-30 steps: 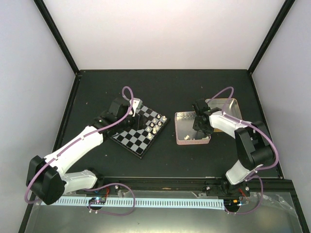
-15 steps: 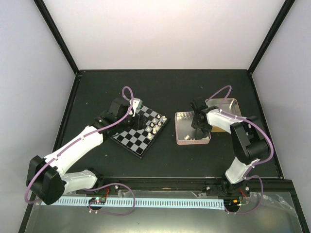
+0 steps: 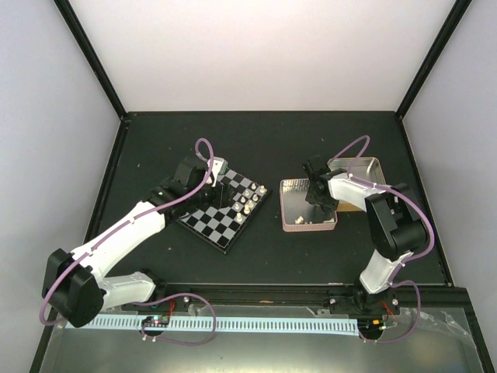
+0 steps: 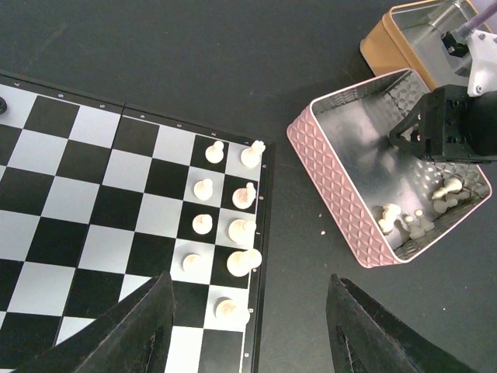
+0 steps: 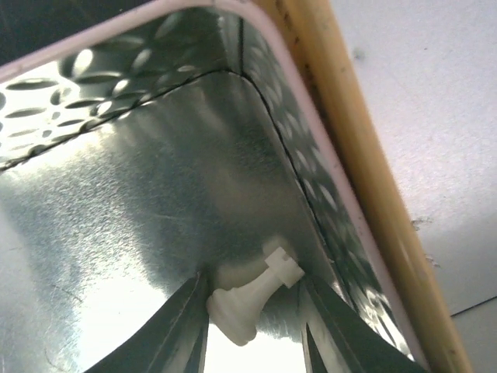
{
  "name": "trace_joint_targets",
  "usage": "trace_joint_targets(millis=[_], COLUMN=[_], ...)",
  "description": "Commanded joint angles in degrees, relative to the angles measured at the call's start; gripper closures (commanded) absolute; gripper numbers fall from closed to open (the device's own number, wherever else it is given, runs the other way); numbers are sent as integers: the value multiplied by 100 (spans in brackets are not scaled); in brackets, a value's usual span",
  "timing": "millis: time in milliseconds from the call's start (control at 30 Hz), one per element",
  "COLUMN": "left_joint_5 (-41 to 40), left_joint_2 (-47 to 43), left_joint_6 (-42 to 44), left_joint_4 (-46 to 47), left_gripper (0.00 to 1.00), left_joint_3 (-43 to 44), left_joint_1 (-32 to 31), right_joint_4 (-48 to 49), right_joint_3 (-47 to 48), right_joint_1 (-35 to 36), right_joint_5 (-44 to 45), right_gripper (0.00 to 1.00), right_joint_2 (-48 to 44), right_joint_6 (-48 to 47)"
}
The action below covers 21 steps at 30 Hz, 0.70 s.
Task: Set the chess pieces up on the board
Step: Pick up the chess piece from the storage box.
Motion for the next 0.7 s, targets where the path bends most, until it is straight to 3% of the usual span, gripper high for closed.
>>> trace_joint_targets(millis=[0, 200, 533, 667], left_joint_5=[102, 116, 141, 201], left_joint_2=[50, 34, 10, -30], left_joint_6=[-18, -17, -31, -64], left_joint_4=[125, 124, 110, 100], left_gripper=[45, 45, 45, 45], left_joint_3=[5, -1, -6, 11], left_joint_1=[33, 37, 35, 33], right_joint_4=[61, 128, 292, 560], right_joint_3=[-32, -105, -191, -392], right_joint_1=[9, 9, 9, 79], right_joint_5=[316, 279, 101, -152], right_gripper=[69, 82, 87, 89], right_joint_2=[-91, -161, -263, -716], right_joint_6=[291, 328, -122, -429])
